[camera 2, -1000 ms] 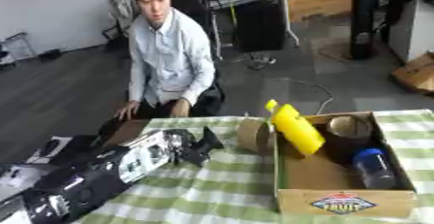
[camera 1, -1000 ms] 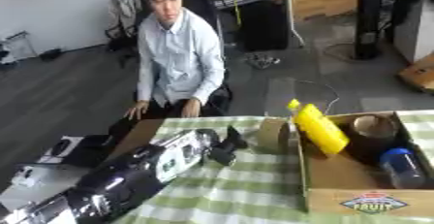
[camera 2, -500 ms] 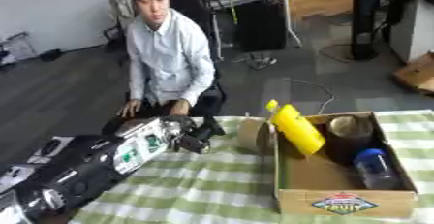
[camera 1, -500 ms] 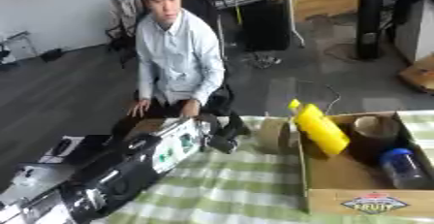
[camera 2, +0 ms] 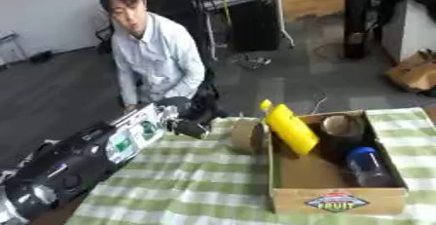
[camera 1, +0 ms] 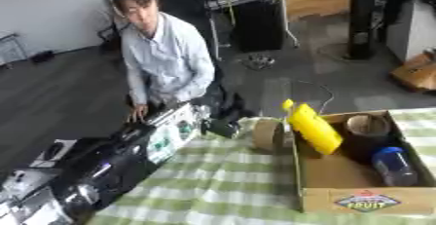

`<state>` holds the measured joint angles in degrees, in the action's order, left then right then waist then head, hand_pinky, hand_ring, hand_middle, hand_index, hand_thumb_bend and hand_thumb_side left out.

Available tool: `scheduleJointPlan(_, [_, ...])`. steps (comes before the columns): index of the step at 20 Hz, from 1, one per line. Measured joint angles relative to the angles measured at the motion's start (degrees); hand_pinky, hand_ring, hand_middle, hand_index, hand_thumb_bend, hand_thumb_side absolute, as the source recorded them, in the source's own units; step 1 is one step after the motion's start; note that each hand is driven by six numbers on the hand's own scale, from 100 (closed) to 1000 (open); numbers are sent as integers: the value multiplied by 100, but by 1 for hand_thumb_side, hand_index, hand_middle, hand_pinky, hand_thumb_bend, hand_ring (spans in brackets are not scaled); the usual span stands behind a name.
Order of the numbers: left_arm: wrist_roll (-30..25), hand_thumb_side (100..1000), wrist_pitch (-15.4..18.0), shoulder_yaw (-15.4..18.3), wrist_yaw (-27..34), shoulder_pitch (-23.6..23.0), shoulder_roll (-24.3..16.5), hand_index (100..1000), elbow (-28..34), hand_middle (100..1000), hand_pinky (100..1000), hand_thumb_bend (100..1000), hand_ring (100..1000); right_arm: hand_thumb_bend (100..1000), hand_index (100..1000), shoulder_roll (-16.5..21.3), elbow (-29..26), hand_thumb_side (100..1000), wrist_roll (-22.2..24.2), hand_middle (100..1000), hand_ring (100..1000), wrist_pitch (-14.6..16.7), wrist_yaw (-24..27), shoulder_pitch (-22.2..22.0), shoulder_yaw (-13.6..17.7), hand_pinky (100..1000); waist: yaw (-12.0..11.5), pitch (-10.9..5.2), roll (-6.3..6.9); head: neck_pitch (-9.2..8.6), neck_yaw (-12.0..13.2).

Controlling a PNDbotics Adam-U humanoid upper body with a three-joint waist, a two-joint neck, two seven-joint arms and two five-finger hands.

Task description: Pick up objects on the table and place them in the box.

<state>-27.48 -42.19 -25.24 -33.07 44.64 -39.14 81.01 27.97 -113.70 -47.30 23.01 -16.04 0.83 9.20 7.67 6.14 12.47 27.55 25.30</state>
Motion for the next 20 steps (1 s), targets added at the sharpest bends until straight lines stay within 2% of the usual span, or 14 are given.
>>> scheduleJointPlan(9, [-267,528,267,51,-481,490,46,503,282,263,561,100,440,100,848,0,0,1000,-1,815,970,-1,0,-18,1,890,0,-13,0,-3,-1])
scheduleJointPlan(14, [-459,519,459,38,-859,885,290,502,277,263,552,100,438,100,847,0,0,1000,-1,815,970,-1,0,-19,1,889,13,-21,0,-38,11])
scheduleJointPlan(20, [-645,512,645,-1,-1370,1383,734,504,-35,266,553,100,440,100,847,0,0,1000,-1,815,970,-1,2,-30,-2,889,22,-38,-4,-127,38])
